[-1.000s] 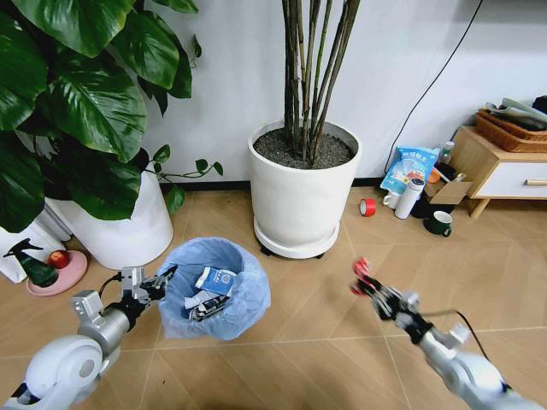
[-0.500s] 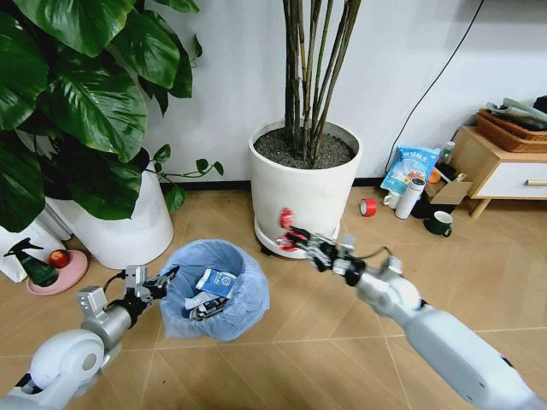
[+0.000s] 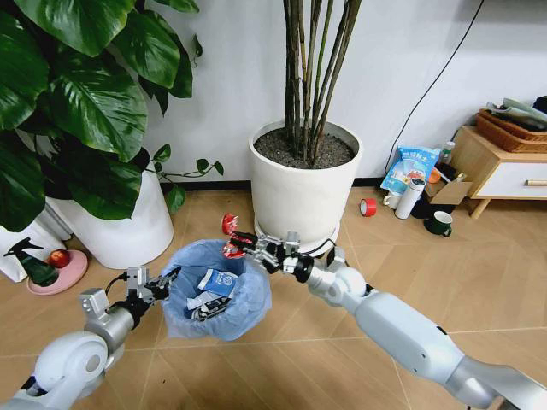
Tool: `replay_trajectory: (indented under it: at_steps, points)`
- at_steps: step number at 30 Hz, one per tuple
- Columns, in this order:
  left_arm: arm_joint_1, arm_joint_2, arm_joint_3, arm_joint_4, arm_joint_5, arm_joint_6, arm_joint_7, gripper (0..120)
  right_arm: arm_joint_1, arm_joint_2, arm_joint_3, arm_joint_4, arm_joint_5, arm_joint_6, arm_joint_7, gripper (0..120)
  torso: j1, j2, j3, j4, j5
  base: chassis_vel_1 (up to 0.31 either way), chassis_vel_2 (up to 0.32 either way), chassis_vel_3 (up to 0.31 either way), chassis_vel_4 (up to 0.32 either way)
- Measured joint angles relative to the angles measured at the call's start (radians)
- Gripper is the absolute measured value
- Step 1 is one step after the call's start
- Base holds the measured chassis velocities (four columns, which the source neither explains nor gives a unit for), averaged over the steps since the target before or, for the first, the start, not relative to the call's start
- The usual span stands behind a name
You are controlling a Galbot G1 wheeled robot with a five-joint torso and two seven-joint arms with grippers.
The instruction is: Pick up the trash bin and place the garbage on the floor into it.
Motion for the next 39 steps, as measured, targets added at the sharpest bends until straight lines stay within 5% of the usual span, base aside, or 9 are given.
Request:
replay_trajectory:
  at_steps: [9,26,32,35,39]
  points:
    - [-0.001,0.001,0.001,0.0,-0.005,0.001,-0.001,0,0.01,0.051,-0.043,-0.051,-0.02,0.006,0.011,15,0.0,0.0,0.0,0.0001,0.0,0.0,0.0,0.0,0.0]
    - [-0.004,0.006,-0.002,-0.001,-0.015,0.002,-0.003,0,0.007,0.034,-0.03,-0.069,-0.025,0.007,0.026,74,0.0,0.0,0.0,0.0001,0.0001,0.0,0.0,0.0,0.0]
    - [0.02,0.004,-0.028,-0.002,-0.01,0.002,-0.004,0,-0.025,-0.06,0.058,-0.009,0.0,0.007,0.095,97,0.0,0.0,0.0,0.0003,0.0004,0.0,0.0,0.0,0.0]
    - [0.028,-0.005,-0.041,-0.005,-0.007,0.002,-0.004,0,-0.047,-0.087,0.095,0.001,-0.01,0.017,0.13,99,0.0,0.0,0.0,0.0001,0.0003,0.0,0.0,0.0,0.0]
    - [0.063,-0.031,-0.087,-0.027,0.002,0.002,-0.005,0,-0.2,-0.18,0.273,0.048,-0.043,0.043,0.216,100,0.0,0.0,0.0,-0.0002,0.0004,0.0,0.0,0.0,0.0]
